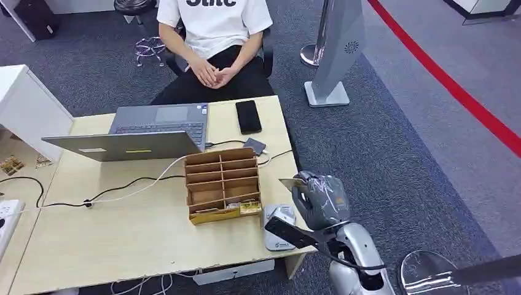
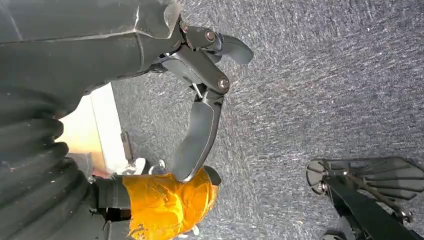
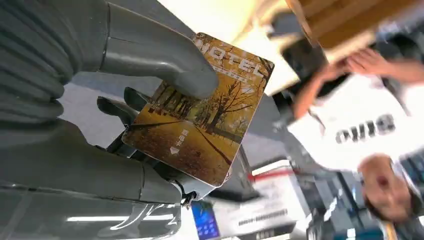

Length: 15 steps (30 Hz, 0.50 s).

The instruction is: Pass the card to the sensor for recognition and then transmit it.

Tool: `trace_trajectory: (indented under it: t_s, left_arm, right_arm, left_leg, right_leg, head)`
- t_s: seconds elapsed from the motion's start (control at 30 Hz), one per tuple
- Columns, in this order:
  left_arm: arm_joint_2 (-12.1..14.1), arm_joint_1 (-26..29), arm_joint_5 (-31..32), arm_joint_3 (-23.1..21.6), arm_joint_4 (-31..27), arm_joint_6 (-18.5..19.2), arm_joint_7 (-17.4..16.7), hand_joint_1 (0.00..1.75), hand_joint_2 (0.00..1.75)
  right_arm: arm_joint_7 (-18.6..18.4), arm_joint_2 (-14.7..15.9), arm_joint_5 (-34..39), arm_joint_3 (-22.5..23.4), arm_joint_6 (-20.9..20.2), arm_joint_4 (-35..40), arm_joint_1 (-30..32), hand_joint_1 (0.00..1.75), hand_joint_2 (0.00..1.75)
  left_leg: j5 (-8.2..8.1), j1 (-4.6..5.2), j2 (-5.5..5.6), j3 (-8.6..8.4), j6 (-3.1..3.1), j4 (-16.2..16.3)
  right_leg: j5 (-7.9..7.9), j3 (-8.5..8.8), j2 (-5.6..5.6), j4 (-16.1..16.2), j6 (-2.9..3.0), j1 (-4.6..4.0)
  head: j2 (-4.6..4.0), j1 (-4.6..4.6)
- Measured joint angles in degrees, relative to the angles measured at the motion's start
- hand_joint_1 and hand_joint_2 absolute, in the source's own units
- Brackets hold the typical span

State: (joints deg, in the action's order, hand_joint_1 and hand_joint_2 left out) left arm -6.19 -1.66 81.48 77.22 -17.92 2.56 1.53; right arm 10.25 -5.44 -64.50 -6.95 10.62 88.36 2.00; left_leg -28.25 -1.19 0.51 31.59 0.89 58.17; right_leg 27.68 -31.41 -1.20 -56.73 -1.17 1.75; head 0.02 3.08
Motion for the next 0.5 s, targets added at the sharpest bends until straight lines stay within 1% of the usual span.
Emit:
trace_trajectory:
  t_s: [0.13, 0.3, 0.5]
  left_arm:
    - [0.09, -0.17, 0.31, 0.70, 0.00, 0.04, -0.17, 0.00, 1.75]
    - [0.11, -0.24, 0.55, 1.27, 0.00, 0.04, -0.24, 0.00, 1.75]
    - [0.15, -0.26, 0.81, 1.35, 0.00, 0.04, -0.24, 0.00, 1.75]
  right_arm:
    - [-0.57, 2.03, -0.20, -0.55, -0.98, -4.56, -1.08, 1.75, 1.75]
    - [-1.29, 4.00, -0.20, -1.68, -2.97, -7.63, -1.69, 1.75, 1.75]
    - [-2.12, 5.51, -0.22, -3.37, -4.28, -10.99, -2.94, 1.75, 1.75]
  left_leg:
    - [0.00, 0.00, 0.02, 0.00, 0.00, 0.00]
    - [-0.01, 0.00, 0.03, 0.01, 0.00, 0.00]
    - [-0.01, 0.00, 0.03, 0.00, 0.00, 0.00]
  right_leg:
    - [0.00, 0.00, 0.00, 0.00, 0.00, 0.00]
    - [0.03, -0.01, -0.01, 0.00, -0.01, 0.00]
    - [0.04, -0.01, -0.01, 0.00, 0.00, 0.00]
  head:
    - [0.00, -0.02]
    - [0.00, -0.02]
    - [0.00, -0.02]
